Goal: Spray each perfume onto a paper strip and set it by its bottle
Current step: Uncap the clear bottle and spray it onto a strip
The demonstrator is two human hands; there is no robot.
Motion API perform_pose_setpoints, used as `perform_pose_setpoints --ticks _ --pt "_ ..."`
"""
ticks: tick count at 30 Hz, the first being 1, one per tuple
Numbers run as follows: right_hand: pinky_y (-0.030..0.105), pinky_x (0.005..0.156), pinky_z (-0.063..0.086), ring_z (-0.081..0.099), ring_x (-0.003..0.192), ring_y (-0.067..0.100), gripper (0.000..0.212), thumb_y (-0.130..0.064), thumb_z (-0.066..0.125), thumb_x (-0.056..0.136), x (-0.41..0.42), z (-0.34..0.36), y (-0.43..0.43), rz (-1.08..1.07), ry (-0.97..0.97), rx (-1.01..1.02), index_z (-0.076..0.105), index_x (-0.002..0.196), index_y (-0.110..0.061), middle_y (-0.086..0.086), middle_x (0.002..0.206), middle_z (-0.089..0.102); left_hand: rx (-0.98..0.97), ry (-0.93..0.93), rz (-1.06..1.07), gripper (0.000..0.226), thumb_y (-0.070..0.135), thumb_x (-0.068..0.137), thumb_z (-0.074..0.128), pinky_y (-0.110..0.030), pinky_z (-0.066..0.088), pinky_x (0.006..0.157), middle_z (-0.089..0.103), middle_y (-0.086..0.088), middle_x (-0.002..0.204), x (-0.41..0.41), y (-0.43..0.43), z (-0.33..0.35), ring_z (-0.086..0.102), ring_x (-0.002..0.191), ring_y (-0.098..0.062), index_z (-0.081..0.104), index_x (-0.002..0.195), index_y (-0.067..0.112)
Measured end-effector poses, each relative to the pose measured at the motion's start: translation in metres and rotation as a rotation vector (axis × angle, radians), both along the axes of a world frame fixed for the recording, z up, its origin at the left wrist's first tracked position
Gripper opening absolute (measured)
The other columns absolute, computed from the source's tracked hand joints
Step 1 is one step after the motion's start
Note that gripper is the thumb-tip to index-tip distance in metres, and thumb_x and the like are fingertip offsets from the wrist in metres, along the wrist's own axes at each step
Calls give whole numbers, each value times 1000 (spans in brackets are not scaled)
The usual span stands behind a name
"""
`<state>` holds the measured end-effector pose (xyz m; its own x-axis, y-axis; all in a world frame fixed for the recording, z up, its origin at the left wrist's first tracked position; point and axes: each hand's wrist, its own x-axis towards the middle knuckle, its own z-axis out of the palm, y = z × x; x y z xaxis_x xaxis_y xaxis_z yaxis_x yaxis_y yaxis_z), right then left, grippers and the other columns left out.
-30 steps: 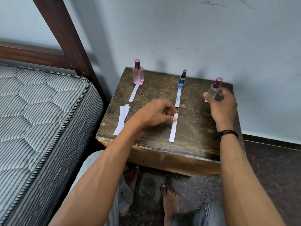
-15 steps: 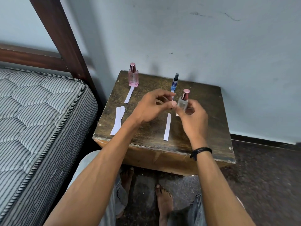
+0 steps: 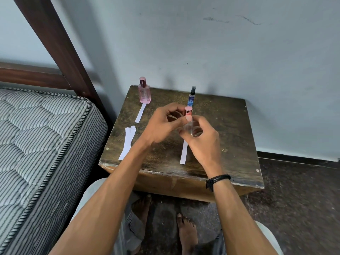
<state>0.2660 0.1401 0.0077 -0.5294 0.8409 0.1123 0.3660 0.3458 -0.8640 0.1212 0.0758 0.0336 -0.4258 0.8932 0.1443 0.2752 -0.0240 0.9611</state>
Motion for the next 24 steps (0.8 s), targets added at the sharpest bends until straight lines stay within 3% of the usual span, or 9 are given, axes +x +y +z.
perform_pose_setpoints --ticks 11,14,17,24 --pt "29 75 52 62 86 0 41 -40 79 86 7 -1 2 21 -24 -13 66 125 -34 -17 94 69 4 -68 33 19 19 89 76 -50 55 90 75 -9 97 9 -1 -1 70 90 -25 73 105 9" --pt "37 79 56 64 91 8 43 -41 78 85 7 -1 3 23 -32 -6 65 126 -34 -14 99 71 9 -88 32 21 21 89 76 -57 54 93 75 -9 99 9 -2 -2 70 95 -31 73 107 11" --pt "37 80 56 64 93 8 45 -41 79 85 7 -3 1 42 -46 15 65 127 -34 -13 101 71 16 -137 62 18 23 88 76 -62 52 93 75 -11 96 8 -5 -3 70 93 -36 74 105 15" --pt "36 85 56 65 98 8 54 -46 80 84 4 -2 -1 90 -49 7 60 134 -38 -15 107 71 -23 -174 111 22 28 90 76 -52 57 89 75 -10 96 5 -11 -1 72 90 -27 73 109 18"
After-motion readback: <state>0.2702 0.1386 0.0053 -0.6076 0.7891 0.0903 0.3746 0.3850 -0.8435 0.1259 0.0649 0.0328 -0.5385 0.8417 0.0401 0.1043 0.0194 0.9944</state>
